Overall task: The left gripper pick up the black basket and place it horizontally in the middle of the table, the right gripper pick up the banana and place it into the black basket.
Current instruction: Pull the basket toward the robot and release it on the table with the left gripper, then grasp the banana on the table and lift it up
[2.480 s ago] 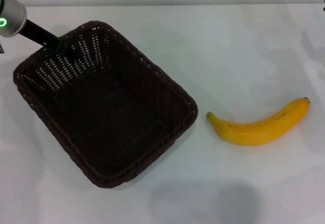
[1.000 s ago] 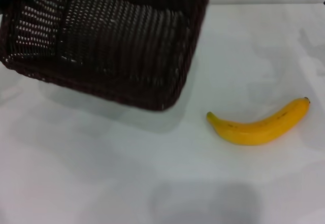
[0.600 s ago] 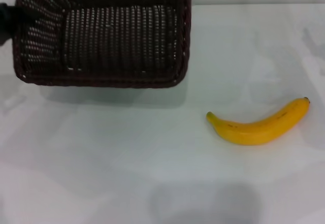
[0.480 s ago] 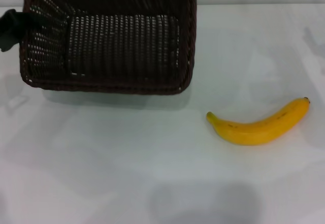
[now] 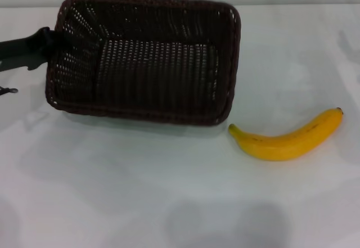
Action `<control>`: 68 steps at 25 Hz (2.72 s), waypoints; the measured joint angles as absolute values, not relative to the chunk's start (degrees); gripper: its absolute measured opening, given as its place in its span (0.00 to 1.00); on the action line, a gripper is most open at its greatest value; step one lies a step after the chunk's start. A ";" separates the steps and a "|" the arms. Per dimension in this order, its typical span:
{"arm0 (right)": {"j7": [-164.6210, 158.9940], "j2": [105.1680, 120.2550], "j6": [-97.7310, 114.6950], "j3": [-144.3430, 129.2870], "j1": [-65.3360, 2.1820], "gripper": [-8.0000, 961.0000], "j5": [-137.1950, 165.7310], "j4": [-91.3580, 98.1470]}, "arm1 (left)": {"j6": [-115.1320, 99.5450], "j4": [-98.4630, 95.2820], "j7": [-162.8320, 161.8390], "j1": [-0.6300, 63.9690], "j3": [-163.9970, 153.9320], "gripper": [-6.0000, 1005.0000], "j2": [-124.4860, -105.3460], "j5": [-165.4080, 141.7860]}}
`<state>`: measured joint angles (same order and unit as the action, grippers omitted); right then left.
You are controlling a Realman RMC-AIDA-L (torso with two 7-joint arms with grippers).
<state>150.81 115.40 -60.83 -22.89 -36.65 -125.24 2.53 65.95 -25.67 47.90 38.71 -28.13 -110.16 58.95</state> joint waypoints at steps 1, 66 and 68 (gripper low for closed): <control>150.81 115.40 -60.81 -22.87 -36.64 0.88 -125.24 2.53 | 65.95 -25.67 47.90 38.71 -28.13 0.22 -110.16 58.95; 124.61 114.51 -55.20 -41.37 -30.58 0.88 -125.03 19.42 | 69.31 -28.81 104.95 16.00 -33.40 0.88 -119.05 109.92; 119.38 113.79 -54.54 -46.04 -28.86 0.88 -124.92 23.83 | 69.38 -24.83 110.11 15.88 -33.40 0.88 -118.90 115.04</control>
